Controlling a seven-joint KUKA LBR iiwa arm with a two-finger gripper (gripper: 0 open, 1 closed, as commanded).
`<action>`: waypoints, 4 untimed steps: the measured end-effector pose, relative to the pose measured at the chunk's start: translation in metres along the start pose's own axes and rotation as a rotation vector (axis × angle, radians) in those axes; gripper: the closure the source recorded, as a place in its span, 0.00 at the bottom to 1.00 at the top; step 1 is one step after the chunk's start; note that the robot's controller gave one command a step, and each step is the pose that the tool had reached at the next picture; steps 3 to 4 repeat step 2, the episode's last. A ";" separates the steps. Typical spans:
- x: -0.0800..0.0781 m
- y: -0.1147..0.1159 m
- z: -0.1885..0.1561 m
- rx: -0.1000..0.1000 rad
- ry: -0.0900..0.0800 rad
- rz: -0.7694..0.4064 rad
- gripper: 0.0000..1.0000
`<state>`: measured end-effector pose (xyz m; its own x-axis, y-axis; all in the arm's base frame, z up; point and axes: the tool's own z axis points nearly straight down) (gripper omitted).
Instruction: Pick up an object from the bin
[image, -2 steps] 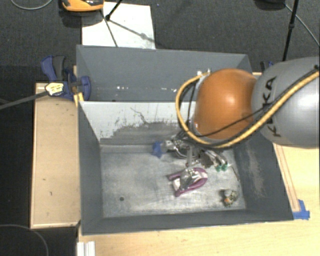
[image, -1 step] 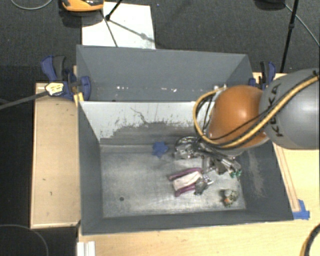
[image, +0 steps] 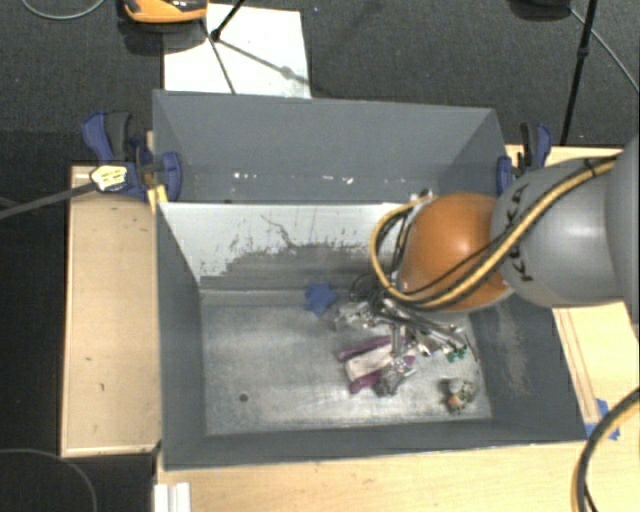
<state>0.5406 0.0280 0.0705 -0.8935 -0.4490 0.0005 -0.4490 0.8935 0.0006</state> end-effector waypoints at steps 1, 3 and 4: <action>0.000 0.000 -0.003 0.000 0.000 0.003 1.00; 0.017 0.001 -0.158 0.005 -0.007 -0.215 1.00; 0.017 0.001 -0.158 0.005 -0.007 -0.215 1.00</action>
Offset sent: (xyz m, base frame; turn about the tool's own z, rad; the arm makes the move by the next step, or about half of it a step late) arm 0.0000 0.0000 0.0000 0.0000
